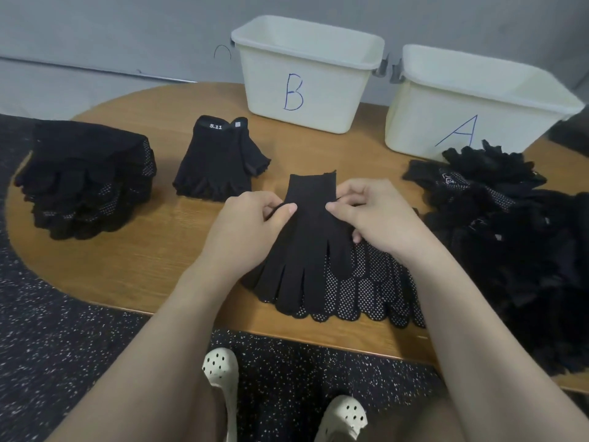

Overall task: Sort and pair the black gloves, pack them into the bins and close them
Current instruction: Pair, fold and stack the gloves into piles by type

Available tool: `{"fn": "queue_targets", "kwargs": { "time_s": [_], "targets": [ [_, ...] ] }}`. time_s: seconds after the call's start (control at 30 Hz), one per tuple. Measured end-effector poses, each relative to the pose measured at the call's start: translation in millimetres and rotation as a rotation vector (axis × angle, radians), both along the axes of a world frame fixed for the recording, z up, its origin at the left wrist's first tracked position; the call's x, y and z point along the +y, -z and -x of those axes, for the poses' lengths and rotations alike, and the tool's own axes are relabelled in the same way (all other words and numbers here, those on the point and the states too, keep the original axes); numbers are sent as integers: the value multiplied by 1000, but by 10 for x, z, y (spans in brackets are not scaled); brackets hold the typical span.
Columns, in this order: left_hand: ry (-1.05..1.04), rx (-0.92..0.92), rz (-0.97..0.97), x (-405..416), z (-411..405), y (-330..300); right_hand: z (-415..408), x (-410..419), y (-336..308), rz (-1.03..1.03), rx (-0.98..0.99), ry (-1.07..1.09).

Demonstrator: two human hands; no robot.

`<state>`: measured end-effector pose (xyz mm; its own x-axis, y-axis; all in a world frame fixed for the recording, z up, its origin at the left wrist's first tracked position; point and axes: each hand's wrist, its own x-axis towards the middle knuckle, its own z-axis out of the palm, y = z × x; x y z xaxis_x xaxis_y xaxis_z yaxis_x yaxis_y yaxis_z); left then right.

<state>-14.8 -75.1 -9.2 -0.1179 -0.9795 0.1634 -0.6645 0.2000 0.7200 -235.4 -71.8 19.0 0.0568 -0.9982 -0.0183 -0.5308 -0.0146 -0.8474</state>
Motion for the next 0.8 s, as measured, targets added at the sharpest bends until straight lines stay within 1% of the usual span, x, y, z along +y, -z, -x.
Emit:
{"fn": "queue_targets", "kwargs": {
  "time_s": [0.23, 0.33, 0.7, 0.8],
  "targets": [
    [-61, -67, 9, 70, 56, -21, -44, 18, 58, 86, 27, 45],
    [-89, -74, 16, 95, 68, -22, -76, 6, 64, 111, -3, 89],
    [-117, -139, 38, 133, 85, -27, -138, -13, 93, 123, 68, 142],
    [-116, -123, 26, 125, 77, -20, -139, -23, 81, 138, 74, 169]
  ]
}}
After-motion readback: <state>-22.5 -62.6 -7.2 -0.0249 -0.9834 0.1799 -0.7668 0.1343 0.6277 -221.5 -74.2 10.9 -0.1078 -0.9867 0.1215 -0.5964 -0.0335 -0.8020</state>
